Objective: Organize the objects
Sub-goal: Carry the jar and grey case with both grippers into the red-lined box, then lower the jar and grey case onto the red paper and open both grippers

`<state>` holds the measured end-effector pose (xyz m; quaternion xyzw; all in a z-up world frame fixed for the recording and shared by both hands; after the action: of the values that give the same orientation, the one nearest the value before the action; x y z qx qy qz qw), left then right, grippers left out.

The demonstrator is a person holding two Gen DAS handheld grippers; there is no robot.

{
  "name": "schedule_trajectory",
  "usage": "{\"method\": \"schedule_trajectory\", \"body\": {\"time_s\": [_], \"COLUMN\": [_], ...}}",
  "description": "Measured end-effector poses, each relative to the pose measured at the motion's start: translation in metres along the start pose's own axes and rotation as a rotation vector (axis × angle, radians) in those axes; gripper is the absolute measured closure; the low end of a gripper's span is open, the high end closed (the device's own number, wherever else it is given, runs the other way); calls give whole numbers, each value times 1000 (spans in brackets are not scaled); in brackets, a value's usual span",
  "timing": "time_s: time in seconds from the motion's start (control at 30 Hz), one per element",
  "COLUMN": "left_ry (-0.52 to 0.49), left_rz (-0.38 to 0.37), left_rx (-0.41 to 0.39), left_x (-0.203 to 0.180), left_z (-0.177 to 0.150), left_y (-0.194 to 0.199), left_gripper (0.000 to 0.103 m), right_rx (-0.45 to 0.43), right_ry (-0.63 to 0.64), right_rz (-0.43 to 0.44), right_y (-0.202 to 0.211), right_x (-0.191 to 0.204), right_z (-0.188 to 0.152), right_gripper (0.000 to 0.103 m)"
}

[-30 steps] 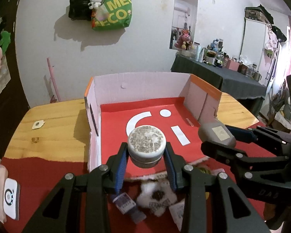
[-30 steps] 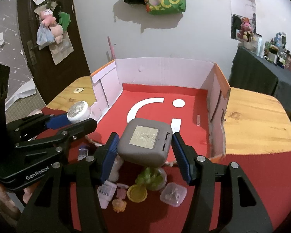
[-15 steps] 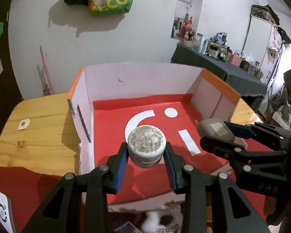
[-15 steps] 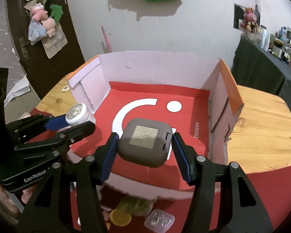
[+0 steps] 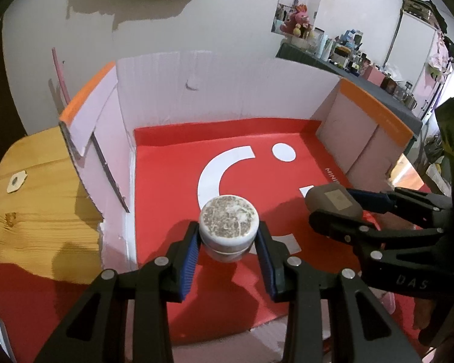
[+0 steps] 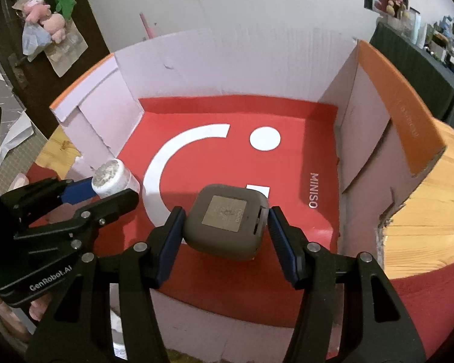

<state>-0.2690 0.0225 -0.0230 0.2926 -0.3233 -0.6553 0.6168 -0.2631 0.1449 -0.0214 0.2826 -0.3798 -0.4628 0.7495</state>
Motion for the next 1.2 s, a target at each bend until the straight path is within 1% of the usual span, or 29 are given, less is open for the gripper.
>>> {"method": "schedule_trajectory", "body": {"time_s": [0.3,0.67,1.2], "left_ry": [-13,-26,-3], "left_rz": [0,31,5], "left_rx": [44,31,37], "left_x": [-4,-6,-5], "left_z": [-7,-7,-5], "left_y": [-15,-15,-17], "left_gripper": [65,65,64], "right_rx": [24,31,29], "right_ry": [-12,-11,-4], "right_rz": [-10,-19,-24], "right_y": [-6,-4,-3], "right_x": [-8,-13,-12], "right_z": [-4,-10,-9], "right_gripper": [48,48,48]}}
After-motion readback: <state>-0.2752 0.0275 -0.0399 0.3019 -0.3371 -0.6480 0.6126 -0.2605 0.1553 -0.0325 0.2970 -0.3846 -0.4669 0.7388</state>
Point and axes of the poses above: each gripper's, at about its wrist camera, not at the fingertips, and y roughly against the way its jaws point, x to its left, z to its top, the point moved 8 cm from there along -y, roughly the way its jaws point, and after that the axes turned 12 degrees about z, right-handed, at the moved point
